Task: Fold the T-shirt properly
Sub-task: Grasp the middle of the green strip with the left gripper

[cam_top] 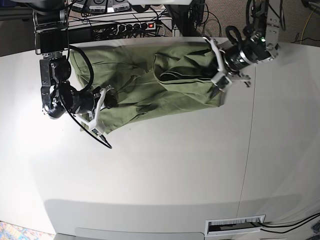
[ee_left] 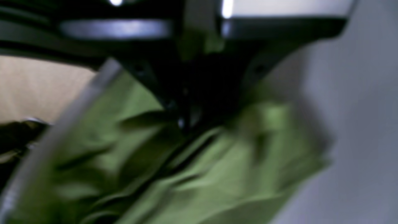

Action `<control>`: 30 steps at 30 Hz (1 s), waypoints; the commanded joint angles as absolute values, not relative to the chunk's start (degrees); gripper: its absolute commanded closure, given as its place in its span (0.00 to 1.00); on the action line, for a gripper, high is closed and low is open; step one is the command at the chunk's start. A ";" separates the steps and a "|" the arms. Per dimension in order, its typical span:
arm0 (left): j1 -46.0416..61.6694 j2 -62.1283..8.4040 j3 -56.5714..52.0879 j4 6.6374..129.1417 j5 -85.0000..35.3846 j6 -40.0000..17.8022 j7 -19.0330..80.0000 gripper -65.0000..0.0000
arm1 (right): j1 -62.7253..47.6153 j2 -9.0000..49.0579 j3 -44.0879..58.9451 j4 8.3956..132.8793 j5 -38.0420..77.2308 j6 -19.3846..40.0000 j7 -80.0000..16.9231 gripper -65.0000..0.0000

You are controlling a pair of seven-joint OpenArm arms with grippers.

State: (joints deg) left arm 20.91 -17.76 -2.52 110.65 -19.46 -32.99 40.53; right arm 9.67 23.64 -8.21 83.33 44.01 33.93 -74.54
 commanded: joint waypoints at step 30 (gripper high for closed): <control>19.73 -14.06 8.91 111.63 -17.89 -28.08 27.94 1.00 | 10.66 24.45 -7.81 84.07 44.07 33.89 -73.65 1.00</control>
